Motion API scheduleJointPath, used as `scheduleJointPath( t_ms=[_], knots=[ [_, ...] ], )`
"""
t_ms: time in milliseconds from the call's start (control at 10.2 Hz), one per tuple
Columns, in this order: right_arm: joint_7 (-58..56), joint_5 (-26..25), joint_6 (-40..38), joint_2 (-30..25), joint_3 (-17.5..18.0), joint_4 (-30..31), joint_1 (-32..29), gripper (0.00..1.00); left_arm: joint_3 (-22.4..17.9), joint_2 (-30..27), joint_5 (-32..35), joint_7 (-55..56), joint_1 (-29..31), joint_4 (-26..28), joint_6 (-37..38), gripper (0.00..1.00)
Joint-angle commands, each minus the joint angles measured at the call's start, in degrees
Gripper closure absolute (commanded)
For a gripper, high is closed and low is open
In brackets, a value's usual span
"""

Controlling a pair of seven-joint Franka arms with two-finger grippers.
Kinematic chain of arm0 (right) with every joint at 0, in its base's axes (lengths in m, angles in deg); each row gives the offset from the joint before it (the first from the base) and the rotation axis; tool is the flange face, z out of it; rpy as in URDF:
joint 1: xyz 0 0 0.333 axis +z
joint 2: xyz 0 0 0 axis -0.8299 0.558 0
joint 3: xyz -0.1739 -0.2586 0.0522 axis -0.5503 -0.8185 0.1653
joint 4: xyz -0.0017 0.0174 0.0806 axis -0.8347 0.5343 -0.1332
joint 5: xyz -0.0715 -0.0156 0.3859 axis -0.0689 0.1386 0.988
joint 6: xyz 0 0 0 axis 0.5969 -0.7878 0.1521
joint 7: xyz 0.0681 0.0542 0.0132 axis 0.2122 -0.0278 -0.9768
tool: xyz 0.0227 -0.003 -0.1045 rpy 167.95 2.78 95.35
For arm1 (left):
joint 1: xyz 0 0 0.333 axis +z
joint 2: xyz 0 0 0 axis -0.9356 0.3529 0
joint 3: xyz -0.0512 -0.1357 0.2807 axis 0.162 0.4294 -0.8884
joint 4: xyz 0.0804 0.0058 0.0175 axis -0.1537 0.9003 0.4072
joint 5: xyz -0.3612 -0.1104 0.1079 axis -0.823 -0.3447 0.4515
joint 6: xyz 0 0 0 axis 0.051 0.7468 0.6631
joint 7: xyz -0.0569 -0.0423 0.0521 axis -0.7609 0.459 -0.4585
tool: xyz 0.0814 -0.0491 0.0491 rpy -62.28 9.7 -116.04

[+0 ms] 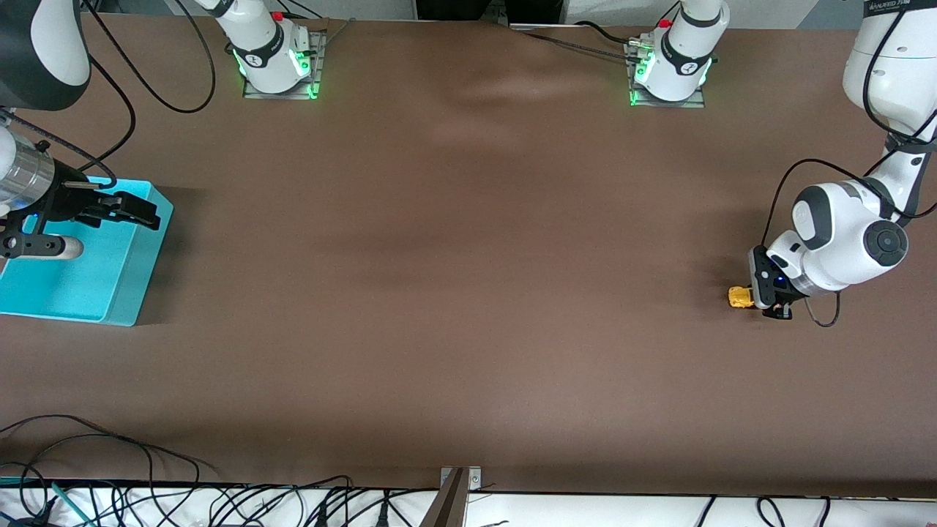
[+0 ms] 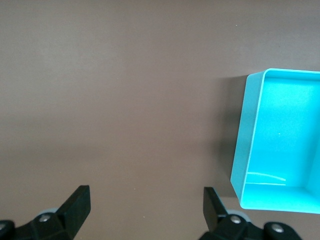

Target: Wind up and store yellow beetle car

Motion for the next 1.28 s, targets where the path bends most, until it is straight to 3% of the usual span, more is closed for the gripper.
scheduleJointPath(
  t_ms=[0, 687, 785, 883, 981, 1178],
  knots=[
    [0.3, 0.0, -0.7, 0.5, 0.0, -1.3, 0.1, 0.0, 0.2, 6.0, 1.6, -1.9, 0.8, -3.5, -2.8, 0.93],
    [0.3, 0.0, -0.7, 0.5, 0.0, -1.3, 0.0, 0.0, 0.3, 6.5, 1.2, -3.4, 2.1, -4.0, -2.8, 0.92],
    [0.3, 0.0, -0.7, 0.5, 0.0, -1.3, 0.0, 0.0, 0.3, 6.5, 0.9, -3.5, 2.1, -4.3, -2.7, 0.78],
    [0.3, 0.0, -0.7, 0.5, 0.0, -1.3, 0.0, 0.0, 0.7, 6.4, 0.5, -3.4, 2.6, -4.3, -2.7, 0.05],
    [0.3, 0.0, -0.7, 0.5, 0.0, -1.3, 0.0, 0.0, 1.6, 6.0, 0.2, -3.5, 3.1, -4.3, -2.2, 0.0],
    [0.3, 0.0, -0.7, 0.5, 0.0, -1.3, 0.0, 0.0, 3.1, 5.4, -0.2, -3.4, 4.1, -4.4, 0.1, 0.0]
  ],
)
